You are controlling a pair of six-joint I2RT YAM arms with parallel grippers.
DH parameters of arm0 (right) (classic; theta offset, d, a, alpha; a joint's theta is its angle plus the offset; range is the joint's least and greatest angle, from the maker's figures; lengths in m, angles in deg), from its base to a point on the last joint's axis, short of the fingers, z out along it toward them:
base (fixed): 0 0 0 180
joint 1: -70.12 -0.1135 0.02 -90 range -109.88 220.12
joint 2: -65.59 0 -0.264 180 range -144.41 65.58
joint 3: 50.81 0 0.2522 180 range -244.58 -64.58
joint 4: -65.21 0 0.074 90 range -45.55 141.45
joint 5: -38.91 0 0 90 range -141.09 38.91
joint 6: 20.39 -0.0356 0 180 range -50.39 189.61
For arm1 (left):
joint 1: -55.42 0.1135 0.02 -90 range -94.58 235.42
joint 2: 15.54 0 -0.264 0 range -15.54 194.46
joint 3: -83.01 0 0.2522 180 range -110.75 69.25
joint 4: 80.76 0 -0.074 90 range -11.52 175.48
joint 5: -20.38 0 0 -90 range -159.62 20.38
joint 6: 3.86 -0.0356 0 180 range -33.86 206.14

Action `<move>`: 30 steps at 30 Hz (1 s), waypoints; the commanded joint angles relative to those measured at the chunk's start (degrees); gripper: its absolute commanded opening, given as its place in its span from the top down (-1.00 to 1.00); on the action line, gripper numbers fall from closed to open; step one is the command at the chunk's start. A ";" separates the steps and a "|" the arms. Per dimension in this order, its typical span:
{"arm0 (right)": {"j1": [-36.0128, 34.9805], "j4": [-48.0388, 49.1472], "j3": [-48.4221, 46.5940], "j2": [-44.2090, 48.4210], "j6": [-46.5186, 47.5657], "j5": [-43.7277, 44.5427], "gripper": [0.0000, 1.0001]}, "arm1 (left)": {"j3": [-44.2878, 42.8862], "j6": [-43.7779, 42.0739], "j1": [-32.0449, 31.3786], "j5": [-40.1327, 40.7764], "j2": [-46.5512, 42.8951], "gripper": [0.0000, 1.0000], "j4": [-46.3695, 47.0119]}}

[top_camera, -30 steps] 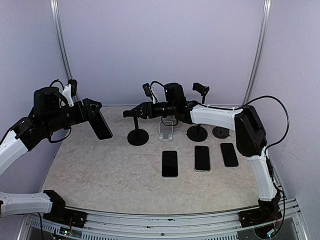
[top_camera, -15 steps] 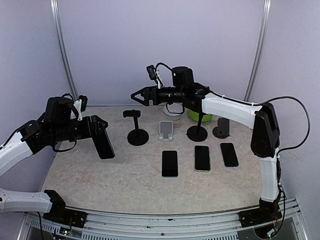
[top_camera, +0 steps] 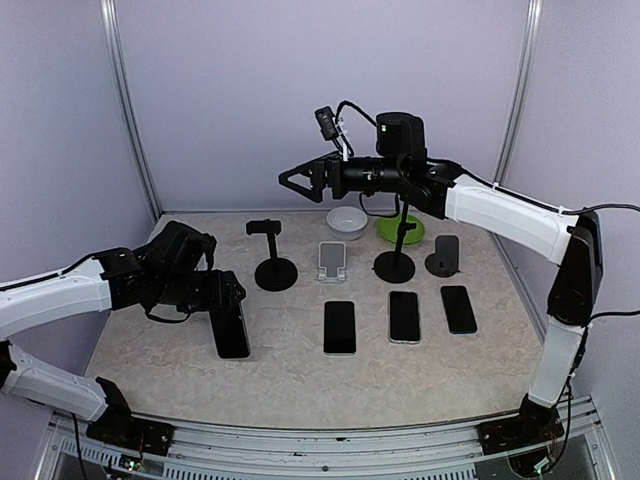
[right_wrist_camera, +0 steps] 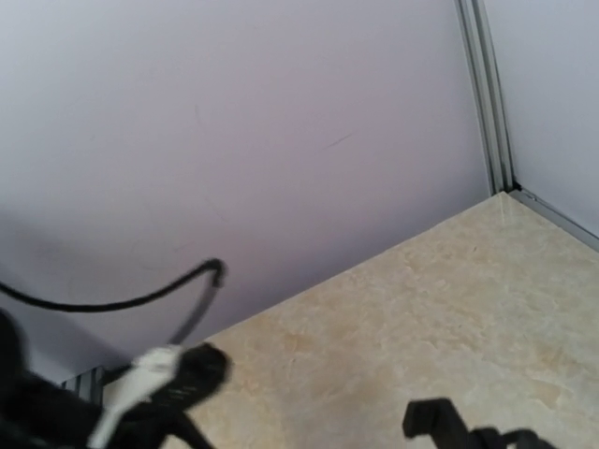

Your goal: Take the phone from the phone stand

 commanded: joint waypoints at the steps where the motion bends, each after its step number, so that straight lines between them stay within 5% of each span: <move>1: -0.39 -0.71 5.11 6.62 1.66 0.55 -1.00 | 0.38 2.49 -1.61 1.01 5.17 0.90 6.55; 14: -0.33 -2.88 23.44 22.88 0.92 3.90 -1.00 | -7.31 -0.10 -2.57 4.66 25.29 0.85 11.11; 30: 0.89 -7.96 27.68 28.34 1.19 9.74 -1.00 | -15.15 -0.55 -1.37 3.20 41.62 0.71 13.97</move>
